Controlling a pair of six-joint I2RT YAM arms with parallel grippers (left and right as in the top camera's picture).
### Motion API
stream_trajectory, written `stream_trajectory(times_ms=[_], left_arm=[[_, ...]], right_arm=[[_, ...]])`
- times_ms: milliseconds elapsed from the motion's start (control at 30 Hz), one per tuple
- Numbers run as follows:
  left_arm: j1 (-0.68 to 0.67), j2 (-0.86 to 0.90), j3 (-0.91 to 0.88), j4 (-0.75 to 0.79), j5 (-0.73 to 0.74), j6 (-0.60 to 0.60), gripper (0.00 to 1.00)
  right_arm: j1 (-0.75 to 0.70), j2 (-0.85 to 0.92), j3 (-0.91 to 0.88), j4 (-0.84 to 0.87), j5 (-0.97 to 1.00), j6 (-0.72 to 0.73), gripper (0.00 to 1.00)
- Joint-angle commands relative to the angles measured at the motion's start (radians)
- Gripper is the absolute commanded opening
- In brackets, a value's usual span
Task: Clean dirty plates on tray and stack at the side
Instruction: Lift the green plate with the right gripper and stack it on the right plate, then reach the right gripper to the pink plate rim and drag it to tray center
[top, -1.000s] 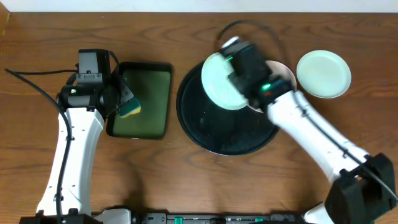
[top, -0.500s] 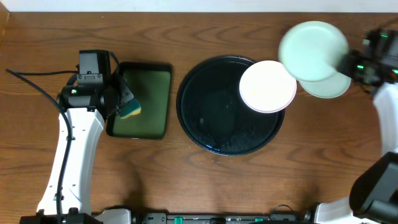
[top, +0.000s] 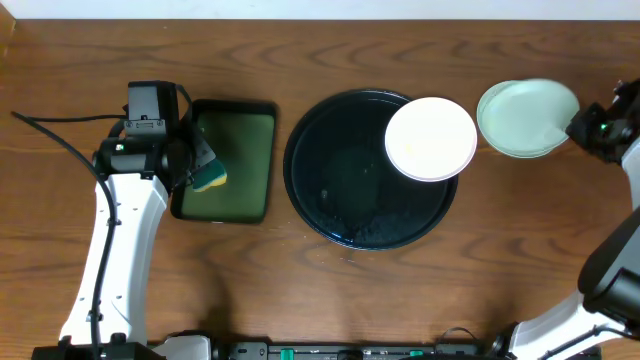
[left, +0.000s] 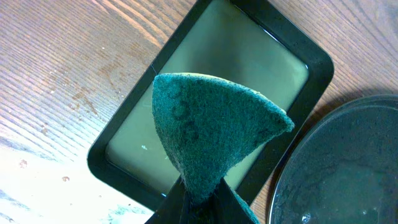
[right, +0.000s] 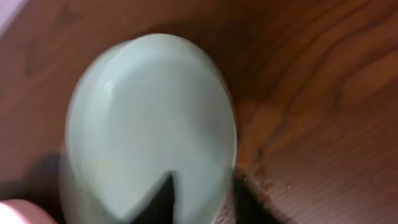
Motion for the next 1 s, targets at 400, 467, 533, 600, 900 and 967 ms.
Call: stream_trajectory(times_ms=[400,467,533,600,900,967], left_arm=[[0.004,-0.002,-0.009,0.002,-0.012,0.021,0.08],[0.004,-0.002,-0.009,0.002,-0.012,0.021,0.08],[0.004,-0.002,-0.009,0.002,-0.012,0.021,0.08],[0.004,-0.002,-0.009,0.002,-0.012,0.021,0.08],[0.004,-0.002,-0.009,0.001,-0.012,0.021,0.08],[0.004,-0.002,-0.009,0.001,-0.012,0.021,0.08]], right_arm=[[0.031,-0.057,0.004,-0.171,-0.271,-0.028,0.73],[0.054,-0.095,0.004,-0.227,-0.249,-0.027,0.65],[0.093,-0.128,0.004,-0.276,-0.212,-0.016,0.65],[0.150,-0.146,0.004,-0.298,-0.186,-0.026,0.67],[0.438,-0.093,0.004,-0.148,0.203,-0.198,0.73],[0.468,-0.068,0.004,-0.117,0.290,-0.214,0.73]])
